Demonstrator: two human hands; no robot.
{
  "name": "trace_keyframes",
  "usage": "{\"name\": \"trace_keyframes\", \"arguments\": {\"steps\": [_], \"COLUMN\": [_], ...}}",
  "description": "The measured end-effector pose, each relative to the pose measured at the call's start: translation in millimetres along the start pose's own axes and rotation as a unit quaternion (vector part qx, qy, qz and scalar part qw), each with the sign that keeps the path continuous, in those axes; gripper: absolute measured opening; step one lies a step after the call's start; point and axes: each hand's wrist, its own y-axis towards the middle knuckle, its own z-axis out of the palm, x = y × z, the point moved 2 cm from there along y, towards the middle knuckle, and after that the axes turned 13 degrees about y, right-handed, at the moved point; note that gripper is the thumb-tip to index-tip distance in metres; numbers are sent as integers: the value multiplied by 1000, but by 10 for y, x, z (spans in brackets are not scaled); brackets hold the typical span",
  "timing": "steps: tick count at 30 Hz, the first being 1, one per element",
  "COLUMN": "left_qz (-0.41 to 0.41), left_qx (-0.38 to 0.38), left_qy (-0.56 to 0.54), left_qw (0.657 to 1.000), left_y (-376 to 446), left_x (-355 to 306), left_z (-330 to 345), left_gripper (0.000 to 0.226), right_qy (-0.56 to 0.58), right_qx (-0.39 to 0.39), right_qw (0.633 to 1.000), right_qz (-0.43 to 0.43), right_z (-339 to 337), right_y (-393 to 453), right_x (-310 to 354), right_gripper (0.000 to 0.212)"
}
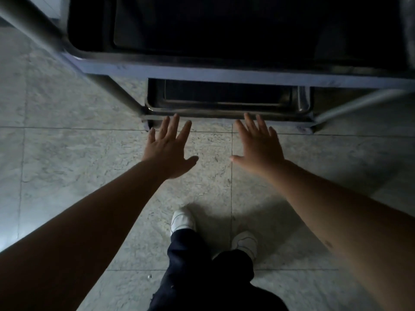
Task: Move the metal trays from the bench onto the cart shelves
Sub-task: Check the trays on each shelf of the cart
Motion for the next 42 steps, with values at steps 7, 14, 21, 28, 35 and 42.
{"name": "trace_keyframes", "arguments": {"steps": [7, 14, 21, 28, 35, 42], "left_qz": [-3, 35, 8, 13, 29, 36], "left_qx": [-4, -26, -54, -64, -34, 2], "left_qy": [16, 85, 83, 119, 114, 70], "left_qw": [1000, 995, 995, 991, 992, 997], "left_y": [884, 1643, 1877, 1834, 1626, 1715], "left_x": [117, 250, 396, 442, 469, 501], "left_z": [599, 1039, 1216, 1166, 1192, 1056], "left_gripper": [101, 105, 114, 107, 101, 89], "right_qy": [-10, -57, -70, -86, -82, -89], "right_qx": [-8, 23, -11, -1, 47, 96], "right_qw": [1000, 998, 997, 994, 993, 988], "right_qz": [-7, -32, -41, -60, -76, -81], "right_z": [469, 885, 1105, 1092, 1111, 1033], "right_y": [868, 1418, 1629, 1696, 1512, 1505], "right_x": [-329, -727, -848, -879, -791, -789], "right_gripper": [105, 115, 122, 121, 119, 125]}}
